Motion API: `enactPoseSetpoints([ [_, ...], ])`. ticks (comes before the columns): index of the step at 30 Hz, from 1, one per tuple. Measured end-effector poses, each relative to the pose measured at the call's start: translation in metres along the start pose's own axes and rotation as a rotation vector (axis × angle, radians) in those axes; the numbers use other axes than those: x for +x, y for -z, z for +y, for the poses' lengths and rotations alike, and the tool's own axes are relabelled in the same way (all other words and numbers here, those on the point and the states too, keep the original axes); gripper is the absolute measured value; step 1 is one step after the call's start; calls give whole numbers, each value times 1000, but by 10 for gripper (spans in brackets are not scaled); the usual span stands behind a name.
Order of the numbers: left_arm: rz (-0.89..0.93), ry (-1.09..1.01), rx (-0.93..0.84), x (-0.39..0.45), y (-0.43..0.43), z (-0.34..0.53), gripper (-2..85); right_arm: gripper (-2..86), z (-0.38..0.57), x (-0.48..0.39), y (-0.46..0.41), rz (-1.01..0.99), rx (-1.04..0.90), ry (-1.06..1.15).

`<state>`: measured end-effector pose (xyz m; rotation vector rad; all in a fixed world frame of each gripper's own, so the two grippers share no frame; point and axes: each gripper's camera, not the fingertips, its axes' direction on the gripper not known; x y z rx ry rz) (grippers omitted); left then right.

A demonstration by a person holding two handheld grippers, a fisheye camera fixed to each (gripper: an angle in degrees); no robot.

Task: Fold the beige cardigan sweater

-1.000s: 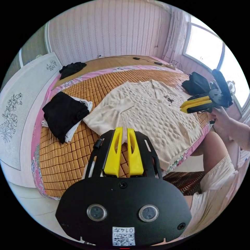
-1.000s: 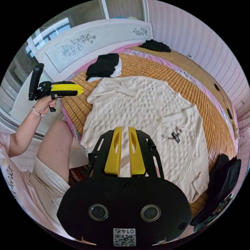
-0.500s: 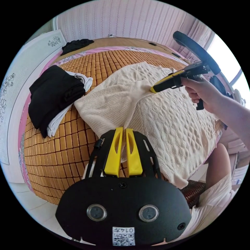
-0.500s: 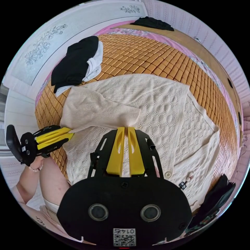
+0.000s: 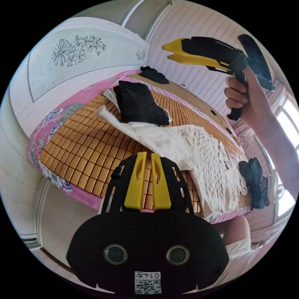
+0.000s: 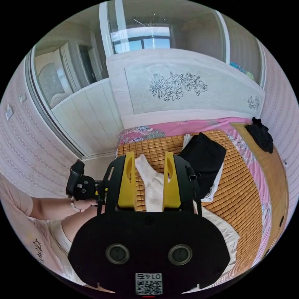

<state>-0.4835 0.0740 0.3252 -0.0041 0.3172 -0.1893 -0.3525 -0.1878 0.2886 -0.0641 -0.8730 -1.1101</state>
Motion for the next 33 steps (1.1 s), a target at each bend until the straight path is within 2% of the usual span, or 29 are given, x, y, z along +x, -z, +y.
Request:
enactPoseSetpoints([
  [4,-5,-39,-45,8,13,30,23,120,93,-3,24,95,-30,-85],
  [7,37,-109,-85,39,6,42,22,111,217,-2,59,211,-112,-239],
  [12,180,-393,-203,157,-29,40,29,96,443,-11,148,505,-342,-646],
  [15,282,-584,-277,242,-50,43,36,96,533,-18,201,604,-367,-882],
  [20,376,-863,-381,380,-86,66,48,105,605,-18,254,703,-288,-1055],
  [24,392,-1048,-452,478,-116,87,57,114,620,2,265,748,-280,-1015],
  [29,409,-1187,-480,573,-146,100,59,120,619,30,262,742,-277,-934],
  [33,404,-1226,-493,635,-182,102,62,80,643,50,252,679,-290,-1017],
])
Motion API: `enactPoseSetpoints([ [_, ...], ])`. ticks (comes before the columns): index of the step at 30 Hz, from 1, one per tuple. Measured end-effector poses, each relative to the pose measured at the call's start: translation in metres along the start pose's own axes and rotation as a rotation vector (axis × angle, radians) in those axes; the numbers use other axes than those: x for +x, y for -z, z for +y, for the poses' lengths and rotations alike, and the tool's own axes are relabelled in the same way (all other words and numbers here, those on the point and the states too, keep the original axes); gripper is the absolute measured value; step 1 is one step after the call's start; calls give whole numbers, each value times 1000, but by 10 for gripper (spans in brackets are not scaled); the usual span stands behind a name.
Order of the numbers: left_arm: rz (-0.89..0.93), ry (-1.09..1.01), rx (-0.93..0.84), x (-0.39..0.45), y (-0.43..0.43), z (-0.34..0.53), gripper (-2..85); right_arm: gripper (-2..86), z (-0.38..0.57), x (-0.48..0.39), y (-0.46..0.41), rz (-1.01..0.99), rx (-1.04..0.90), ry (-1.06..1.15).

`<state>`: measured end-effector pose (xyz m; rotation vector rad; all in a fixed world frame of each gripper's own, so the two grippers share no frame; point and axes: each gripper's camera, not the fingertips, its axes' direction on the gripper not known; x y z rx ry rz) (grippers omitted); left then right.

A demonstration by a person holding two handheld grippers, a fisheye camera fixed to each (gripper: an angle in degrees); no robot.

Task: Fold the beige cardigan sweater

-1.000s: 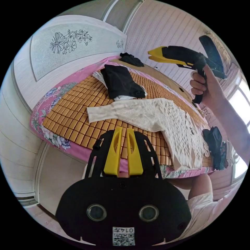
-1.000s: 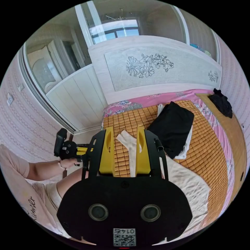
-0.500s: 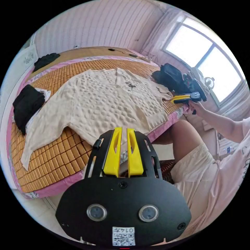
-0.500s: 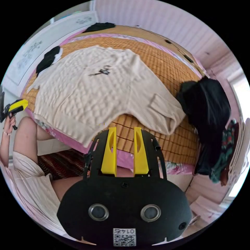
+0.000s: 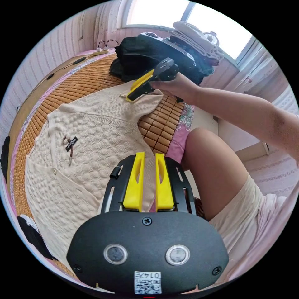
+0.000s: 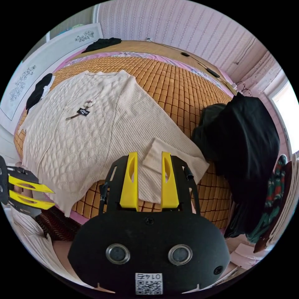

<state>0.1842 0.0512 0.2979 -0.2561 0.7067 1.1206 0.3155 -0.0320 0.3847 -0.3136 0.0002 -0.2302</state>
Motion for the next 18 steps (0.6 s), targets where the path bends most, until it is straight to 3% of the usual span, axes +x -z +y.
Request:
enactPoseSetpoints([
  [7,-56,-43,-13,-12,-22,-78,65,11,75,60,49,-47,231,-199],
  [12,-17,-20,12,-24,-46,-128,50,6,193,145,98,104,393,-625],
  [18,-24,-36,-96,-23,-83,-144,39,1,238,189,39,-14,201,-771],
])
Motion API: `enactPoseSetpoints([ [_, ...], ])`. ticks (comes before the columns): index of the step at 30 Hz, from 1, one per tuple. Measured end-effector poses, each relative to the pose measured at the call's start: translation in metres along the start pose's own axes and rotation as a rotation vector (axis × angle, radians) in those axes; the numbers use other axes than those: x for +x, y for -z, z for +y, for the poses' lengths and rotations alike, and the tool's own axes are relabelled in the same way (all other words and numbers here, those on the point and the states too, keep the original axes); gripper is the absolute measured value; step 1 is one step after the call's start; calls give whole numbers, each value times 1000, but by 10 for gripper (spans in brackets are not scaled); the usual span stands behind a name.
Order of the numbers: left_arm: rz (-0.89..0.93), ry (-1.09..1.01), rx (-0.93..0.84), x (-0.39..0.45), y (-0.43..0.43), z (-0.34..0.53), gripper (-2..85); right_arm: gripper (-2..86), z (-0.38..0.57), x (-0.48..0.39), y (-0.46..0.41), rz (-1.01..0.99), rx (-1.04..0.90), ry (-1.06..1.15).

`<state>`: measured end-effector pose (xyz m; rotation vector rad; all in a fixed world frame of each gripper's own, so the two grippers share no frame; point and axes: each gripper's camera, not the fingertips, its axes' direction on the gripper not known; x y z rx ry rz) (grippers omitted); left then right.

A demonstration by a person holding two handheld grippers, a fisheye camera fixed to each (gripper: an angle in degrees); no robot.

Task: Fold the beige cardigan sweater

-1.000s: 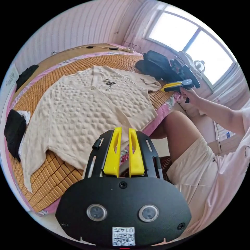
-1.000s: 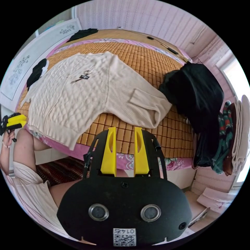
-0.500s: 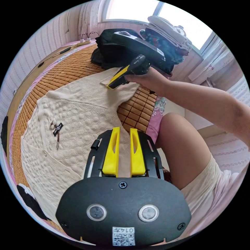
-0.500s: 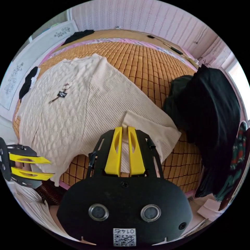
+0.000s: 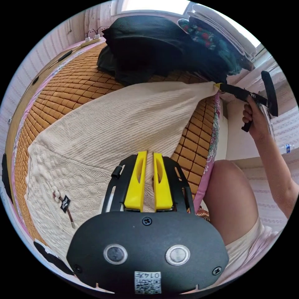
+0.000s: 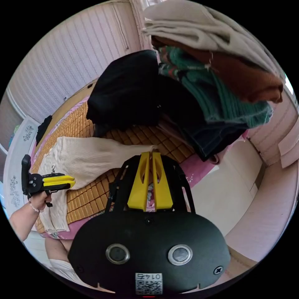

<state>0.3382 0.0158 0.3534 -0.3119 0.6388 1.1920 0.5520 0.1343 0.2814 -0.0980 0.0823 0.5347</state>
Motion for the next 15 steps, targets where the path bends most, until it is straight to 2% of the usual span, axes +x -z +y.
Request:
enactPoseSetpoints([
  [3,44,13,-19,-4,4,3,41,-5,8,-1,-17,66,-51,12],
  [8,99,-65,53,6,48,62,49,-4,29,-10,11,45,19,21],
  [10,69,-69,56,15,68,105,50,1,44,-34,28,19,50,110],
  [15,-3,118,29,28,109,253,55,25,111,-179,50,-188,-24,579],
])
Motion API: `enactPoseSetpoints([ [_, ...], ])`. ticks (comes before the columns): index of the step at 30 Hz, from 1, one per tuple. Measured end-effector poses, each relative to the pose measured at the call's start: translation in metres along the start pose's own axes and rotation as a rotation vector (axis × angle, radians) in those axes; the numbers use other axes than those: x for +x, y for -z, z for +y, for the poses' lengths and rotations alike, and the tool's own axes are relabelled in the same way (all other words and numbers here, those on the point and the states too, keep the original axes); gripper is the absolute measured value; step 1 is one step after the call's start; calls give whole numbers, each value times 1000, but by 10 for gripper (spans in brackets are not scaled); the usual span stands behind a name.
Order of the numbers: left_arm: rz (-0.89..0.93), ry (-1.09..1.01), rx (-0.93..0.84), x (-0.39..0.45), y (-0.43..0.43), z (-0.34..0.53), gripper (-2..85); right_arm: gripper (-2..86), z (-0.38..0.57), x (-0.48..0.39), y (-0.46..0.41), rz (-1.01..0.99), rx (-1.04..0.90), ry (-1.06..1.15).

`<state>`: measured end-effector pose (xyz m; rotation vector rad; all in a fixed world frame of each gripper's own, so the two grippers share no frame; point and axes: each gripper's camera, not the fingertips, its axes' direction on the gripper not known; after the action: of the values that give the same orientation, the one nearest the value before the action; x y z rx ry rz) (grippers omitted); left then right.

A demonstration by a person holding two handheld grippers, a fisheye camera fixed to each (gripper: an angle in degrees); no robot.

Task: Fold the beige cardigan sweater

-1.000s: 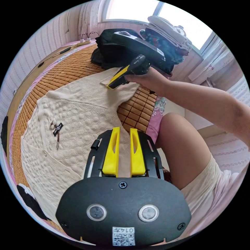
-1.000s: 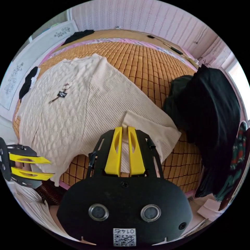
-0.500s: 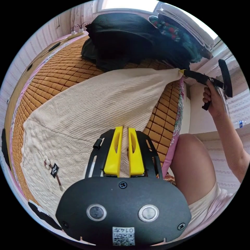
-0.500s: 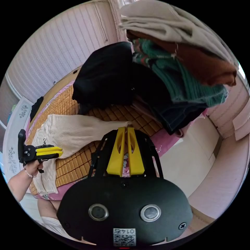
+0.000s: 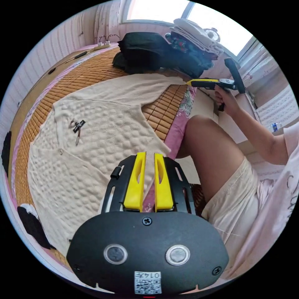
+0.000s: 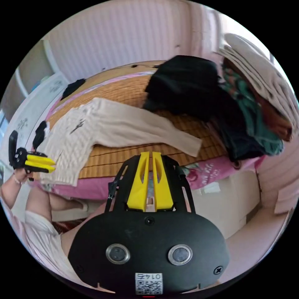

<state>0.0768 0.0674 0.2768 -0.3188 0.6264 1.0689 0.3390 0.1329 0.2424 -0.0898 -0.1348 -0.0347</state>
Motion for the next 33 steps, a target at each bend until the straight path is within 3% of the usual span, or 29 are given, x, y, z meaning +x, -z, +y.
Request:
enactPoseSetpoints([
  [7,-58,339,60,-35,49,150,60,52,-17,-205,-33,-262,-112,430],
  [11,-40,581,308,-69,94,262,60,54,-22,-306,-41,-340,-159,618],
  [15,-133,847,406,-99,122,384,55,55,-33,-398,-54,-364,-216,812],
  [24,-305,1221,412,-195,146,557,38,68,-103,-622,-102,-250,-257,1182],
  [33,-387,1293,297,-295,139,587,87,86,-146,-813,-180,-43,-238,1311],
])
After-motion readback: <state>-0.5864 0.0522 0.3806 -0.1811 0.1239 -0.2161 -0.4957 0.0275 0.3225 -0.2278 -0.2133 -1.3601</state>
